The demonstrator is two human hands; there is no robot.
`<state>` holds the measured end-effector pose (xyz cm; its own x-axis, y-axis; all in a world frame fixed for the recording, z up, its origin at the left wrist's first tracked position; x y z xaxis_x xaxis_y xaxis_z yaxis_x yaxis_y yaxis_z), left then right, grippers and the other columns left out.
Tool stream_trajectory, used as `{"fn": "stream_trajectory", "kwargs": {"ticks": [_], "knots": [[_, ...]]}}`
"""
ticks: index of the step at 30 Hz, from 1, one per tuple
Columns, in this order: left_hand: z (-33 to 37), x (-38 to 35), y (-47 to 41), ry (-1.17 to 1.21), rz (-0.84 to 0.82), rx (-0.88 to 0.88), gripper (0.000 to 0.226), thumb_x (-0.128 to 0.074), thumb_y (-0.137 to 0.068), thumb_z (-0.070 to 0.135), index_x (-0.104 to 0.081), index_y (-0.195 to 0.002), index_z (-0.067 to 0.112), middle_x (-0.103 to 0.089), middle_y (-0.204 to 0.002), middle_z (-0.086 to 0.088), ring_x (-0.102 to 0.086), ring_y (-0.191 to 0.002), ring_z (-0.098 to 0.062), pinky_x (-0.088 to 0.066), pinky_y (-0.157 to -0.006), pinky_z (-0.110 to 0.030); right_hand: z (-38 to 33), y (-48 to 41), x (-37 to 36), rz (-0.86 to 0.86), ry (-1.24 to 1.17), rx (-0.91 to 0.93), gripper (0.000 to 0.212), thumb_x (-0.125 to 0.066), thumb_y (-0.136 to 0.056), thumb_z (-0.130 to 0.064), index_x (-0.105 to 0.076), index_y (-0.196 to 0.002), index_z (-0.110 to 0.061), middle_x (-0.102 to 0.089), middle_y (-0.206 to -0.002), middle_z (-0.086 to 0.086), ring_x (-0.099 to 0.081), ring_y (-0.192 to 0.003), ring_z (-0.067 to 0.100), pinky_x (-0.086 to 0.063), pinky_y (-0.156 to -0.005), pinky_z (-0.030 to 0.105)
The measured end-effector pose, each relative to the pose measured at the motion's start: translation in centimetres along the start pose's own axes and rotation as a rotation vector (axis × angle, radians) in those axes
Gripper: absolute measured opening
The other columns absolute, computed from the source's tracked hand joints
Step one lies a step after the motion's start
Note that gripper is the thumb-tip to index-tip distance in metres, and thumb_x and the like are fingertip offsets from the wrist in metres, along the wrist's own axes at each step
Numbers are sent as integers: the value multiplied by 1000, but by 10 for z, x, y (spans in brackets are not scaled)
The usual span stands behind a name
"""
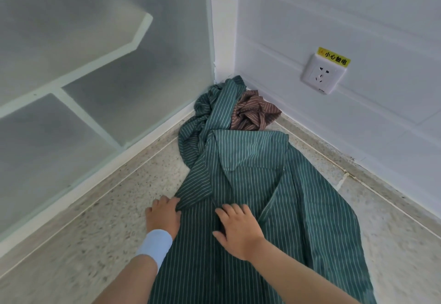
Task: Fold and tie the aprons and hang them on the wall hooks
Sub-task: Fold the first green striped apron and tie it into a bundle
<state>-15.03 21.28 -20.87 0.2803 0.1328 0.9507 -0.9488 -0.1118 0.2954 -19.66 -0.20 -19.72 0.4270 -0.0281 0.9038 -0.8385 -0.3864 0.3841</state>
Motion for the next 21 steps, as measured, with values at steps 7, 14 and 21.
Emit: {"fn": "stream_trajectory", "kwargs": {"ticks": [7,14,21], "knots": [[-12,26,3,390,32,23,16,-39,-102,23,-54,-96,21,-58,-76,1,-53,-62,-14,-42,-55,-30,-14,-16,20,-65,-89,-397,47,-49,-96,-56,-56,-115,-13,-62,-111,7,-59,-106,26,-48,-88,39],[-47,10,7,174,-167,5,28,-62,-91,28,-53,-117,24,-55,-117,0,-56,-105,-22,-49,-83,-32,-22,-36,28,-69,-823,-488,13,-44,-100,-23,-51,-97,-12,-63,-91,6,-57,-75,19,-51,-68,32],[-5,39,-9,179,-508,-53,20,-37,-99,28,-52,-107,18,-56,-82,1,-50,-67,-14,-38,-57,-27,55,-31,102,-11,-1124,-545,20,-46,-104,-19,-59,-116,-9,-44,-53,1,-33,-37,12,-37,-39,25]]}}
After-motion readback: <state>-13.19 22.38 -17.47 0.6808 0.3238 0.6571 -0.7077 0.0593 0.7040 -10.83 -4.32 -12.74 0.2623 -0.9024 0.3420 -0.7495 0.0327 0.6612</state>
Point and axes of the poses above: each hand's wrist, its own y-axis away from the middle knuckle, its own x-axis out of the back of the hand, z = x × y, the point moved 5 cm from there along -y, towards the middle knuckle
